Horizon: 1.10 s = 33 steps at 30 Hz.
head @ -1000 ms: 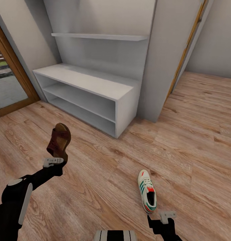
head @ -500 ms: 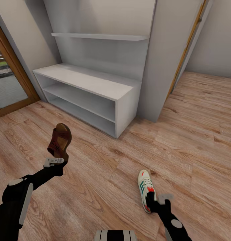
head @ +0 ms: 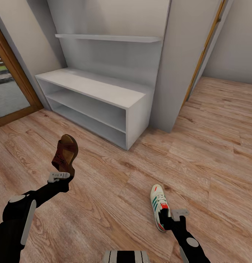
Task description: Pick up the two gym shoes and the two sandals from the corridor floor and place them onto the hallstand (shoe rack) in the corridor, making sure they are on the rack and not on the floor. Arrange them so the two gym shoes are next to each other and the two sandals are next to each other.
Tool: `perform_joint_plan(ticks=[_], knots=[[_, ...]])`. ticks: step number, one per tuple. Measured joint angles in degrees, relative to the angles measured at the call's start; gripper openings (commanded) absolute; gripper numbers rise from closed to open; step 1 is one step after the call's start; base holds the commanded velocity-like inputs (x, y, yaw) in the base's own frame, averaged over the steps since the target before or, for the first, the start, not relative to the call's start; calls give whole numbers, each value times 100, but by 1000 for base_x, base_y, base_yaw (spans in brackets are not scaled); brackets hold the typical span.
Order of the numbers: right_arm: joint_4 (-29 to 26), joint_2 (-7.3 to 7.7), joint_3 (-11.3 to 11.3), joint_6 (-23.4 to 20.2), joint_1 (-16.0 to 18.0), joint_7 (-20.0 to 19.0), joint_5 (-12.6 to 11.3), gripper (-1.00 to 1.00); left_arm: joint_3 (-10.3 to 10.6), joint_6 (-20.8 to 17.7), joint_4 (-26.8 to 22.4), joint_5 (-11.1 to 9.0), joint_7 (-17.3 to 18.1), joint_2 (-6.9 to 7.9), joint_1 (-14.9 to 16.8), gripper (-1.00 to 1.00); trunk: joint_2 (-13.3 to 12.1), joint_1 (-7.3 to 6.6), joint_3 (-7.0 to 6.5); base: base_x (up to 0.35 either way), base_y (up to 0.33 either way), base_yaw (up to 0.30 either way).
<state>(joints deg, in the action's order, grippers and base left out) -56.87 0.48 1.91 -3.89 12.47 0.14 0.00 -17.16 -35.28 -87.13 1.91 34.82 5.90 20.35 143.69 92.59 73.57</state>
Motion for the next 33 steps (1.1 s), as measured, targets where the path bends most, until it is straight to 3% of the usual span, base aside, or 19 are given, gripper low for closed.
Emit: perform_joint_plan(ticks=[8,14,19,33], knots=[[-13,31,-13,0,0,4,-5,100,33,2,-6,6,-2,2,0,-100,11,21,235,0,0,0],[-15,41,-16,1,0,-5,-8,100,522,0,-36,-5,-8,8,8,-100,19,36,424,0,0,0],[-15,43,-16,1,0,-6,-8,100,753,1,-151,4,-16,5,22,-100,26,49,582,0,0,0],[-15,41,-11,1,1,-6,-4,100,818,78,-218,1,-16,-43,27,-100,44,85,1024,0,0,35]])
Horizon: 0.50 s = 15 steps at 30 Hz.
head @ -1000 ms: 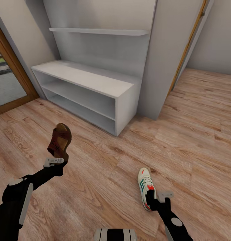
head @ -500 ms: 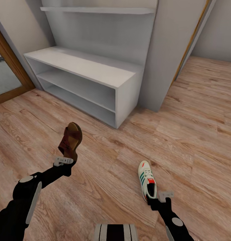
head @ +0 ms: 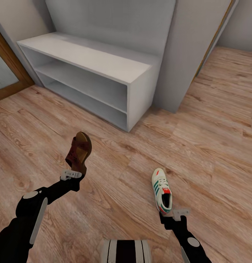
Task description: Pick up the two gym shoes and the two sandals from the corridor floor and place them onto the hallstand (shoe rack) in the corridor, making sure they are on the rack and not on the floor. Arrange them so the two gym shoes are next to each other and the two sandals are next to each other.
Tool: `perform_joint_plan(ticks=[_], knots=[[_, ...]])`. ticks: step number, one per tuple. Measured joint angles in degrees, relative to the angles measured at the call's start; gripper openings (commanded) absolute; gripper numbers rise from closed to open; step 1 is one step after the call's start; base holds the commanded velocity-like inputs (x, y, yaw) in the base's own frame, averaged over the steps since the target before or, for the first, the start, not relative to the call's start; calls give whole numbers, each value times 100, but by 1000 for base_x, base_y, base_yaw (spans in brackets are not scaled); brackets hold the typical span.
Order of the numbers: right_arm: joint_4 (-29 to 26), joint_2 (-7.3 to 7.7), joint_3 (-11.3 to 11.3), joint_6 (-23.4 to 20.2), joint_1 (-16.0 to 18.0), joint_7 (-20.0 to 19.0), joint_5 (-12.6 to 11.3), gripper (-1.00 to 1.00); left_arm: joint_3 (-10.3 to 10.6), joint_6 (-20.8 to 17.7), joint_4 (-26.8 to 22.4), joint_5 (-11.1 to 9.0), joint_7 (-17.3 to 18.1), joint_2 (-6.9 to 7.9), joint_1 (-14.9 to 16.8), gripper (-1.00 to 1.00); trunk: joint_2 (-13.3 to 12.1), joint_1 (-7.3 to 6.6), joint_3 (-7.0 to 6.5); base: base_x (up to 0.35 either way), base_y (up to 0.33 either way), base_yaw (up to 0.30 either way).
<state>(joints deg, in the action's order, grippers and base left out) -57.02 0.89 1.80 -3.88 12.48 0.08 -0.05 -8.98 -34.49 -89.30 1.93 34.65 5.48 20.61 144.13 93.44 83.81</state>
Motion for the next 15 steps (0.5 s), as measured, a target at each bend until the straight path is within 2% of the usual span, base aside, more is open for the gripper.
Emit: perform_joint_plan(ticks=[11,15], knots=[[0,3,-5,0,0,0,-3,100,8,4,4,1,0,-23,1,-100,15,28,347,0,0,31],[0,3,-6,0,0,0,-4,100,10,10,7,2,-8,-179,0,-100,20,39,474,0,0,0]])
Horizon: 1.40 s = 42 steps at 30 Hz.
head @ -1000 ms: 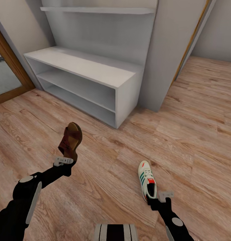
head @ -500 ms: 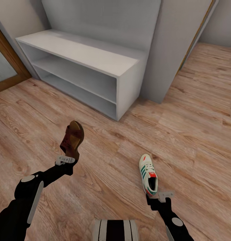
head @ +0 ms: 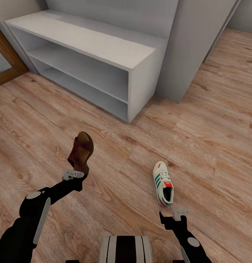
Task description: Pick up the two gym shoes and the two sandals from the corridor floor and place them onto the hallstand (shoe rack) in the corridor, making sure they are on the rack and not on the floor. Arrange them so the two gym shoes are next to each other and the two sandals are next to each other.
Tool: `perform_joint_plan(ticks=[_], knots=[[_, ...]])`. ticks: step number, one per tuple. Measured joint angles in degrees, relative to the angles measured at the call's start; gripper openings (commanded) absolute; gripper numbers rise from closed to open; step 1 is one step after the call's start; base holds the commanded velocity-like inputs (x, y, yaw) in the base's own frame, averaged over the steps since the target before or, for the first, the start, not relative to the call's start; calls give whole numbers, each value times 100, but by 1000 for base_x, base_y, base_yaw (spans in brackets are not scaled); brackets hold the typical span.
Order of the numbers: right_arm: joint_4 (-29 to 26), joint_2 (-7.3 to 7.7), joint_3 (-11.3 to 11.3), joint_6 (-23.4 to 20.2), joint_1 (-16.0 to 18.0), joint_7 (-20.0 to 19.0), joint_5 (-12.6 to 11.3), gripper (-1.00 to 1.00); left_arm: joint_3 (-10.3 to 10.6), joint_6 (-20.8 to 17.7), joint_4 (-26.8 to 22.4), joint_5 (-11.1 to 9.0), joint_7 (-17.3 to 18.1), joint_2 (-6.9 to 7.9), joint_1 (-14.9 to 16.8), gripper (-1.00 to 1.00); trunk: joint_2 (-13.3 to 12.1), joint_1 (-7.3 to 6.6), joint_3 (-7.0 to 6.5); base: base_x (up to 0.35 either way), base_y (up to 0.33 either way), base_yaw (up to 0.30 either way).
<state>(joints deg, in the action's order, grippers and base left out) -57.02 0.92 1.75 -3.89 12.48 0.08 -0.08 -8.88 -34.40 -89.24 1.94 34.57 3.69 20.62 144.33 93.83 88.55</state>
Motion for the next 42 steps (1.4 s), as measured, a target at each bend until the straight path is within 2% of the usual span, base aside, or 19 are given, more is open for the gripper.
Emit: perform_joint_plan(ticks=[3,6,9,12,14,29,42], knots=[[0,0,3,0,0,0,0,100,0,2,1,12,-2,-71,0,-100,4,8,94,0,0,0],[0,-7,8,0,0,0,1,100,0,3,1,14,-2,-79,0,-100,8,15,183,0,0,0],[0,-8,8,0,0,0,2,100,0,27,-4,4,-1,-82,1,-100,8,15,191,0,0,0],[0,-9,9,0,0,0,7,100,0,337,-1,-7,1,-85,1,-100,8,15,193,0,0,0],[0,-7,9,0,0,0,8,100,0,386,4,4,1,-86,1,-100,8,15,193,3,0,0],[-2,0,8,-1,-1,0,3,100,1,435,11,6,1,-86,1,-100,8,13,193,147,-30,0],[0,0,9,0,0,-3,0,100,0,433,4,5,1,-86,1,-100,8,15,194,21,-18,0]])
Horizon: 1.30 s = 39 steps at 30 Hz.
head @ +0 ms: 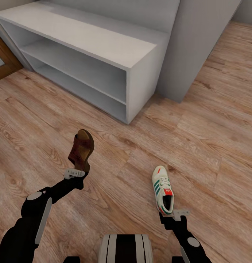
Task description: Pick up the two gym shoes and the two sandals from the corridor floor and place them onto the hallstand (shoe rack) in the corridor, making sure they are on the rack and not on the floor. Arrange them so the two gym shoes are next to each other and the two sandals are next to each other.
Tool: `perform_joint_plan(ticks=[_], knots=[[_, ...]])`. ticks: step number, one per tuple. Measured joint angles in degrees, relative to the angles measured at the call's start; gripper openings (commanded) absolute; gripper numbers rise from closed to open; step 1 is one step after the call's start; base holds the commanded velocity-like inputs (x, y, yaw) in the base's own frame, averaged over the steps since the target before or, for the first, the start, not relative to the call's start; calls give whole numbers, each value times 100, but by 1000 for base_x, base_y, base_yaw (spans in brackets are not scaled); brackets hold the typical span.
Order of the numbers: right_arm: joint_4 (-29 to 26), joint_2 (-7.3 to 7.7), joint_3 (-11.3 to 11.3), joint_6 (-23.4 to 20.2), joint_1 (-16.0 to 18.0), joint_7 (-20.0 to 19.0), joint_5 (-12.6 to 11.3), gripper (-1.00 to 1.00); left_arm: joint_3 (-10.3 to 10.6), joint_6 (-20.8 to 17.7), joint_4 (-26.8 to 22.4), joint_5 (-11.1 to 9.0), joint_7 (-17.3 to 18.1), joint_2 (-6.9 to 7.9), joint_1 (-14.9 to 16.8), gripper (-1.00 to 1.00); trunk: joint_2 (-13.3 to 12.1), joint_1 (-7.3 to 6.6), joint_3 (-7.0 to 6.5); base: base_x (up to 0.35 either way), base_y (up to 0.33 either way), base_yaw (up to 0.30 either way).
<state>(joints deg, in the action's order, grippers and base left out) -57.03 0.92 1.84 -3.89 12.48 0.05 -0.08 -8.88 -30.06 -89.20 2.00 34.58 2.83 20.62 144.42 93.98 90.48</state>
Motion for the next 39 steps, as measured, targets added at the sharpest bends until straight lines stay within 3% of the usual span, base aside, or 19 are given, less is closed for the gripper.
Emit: perform_joint_plan(ticks=[3,18,39], knots=[[0,0,0,0,0,-9,1,100,0,-1,3,1,0,0,0,-100,0,0,2,0,0,0],[0,0,-3,0,0,-13,0,100,0,0,6,8,-1,0,0,-100,20,39,447,0,0,0],[0,0,-5,0,0,-13,0,100,0,7,6,0,0,0,0,-100,20,38,455,95,0,0]])
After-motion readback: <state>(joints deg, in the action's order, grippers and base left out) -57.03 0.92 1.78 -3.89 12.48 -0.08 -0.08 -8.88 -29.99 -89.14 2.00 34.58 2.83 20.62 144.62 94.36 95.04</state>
